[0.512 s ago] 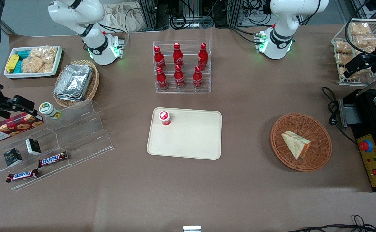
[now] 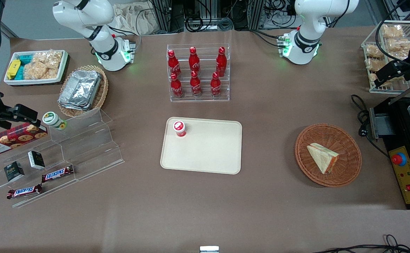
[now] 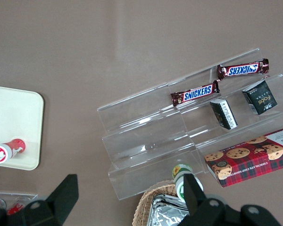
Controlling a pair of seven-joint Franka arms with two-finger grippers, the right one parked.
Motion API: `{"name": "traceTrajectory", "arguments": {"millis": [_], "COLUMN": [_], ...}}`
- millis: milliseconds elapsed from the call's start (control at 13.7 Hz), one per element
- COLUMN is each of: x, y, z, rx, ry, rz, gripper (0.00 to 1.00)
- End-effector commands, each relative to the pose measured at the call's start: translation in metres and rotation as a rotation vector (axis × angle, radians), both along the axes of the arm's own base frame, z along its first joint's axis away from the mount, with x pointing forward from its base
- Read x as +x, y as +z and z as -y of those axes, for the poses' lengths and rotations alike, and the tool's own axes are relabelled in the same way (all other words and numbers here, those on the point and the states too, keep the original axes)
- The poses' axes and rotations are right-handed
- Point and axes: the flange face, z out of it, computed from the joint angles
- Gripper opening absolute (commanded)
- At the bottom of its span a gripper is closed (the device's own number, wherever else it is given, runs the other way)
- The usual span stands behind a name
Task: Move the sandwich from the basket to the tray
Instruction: 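Move the left gripper over the wicker basket toward the wrapped sandwich, then lower the left gripper onto the wrapped sandwich and close on it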
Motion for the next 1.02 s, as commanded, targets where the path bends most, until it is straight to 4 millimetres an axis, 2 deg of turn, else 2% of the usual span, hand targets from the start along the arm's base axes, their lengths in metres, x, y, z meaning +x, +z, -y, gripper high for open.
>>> {"name": "traceTrajectory", "arguments": {"millis": [0,366,732,951], "x": [0.018,0.065,0.111,0.13], "y": [-0.013,-0.09,-0.19,-0.239], "z": [-0.003,-0.005,-0.005,-0.003], "rx": [-0.002,0.009,0.025,-0.011], "ry": [0.016,0.022,0.023,0.048], "rz": [-0.025,-0.093,-0.129,-0.113], "gripper": [1.0,1.0,1.0,1.0]}}
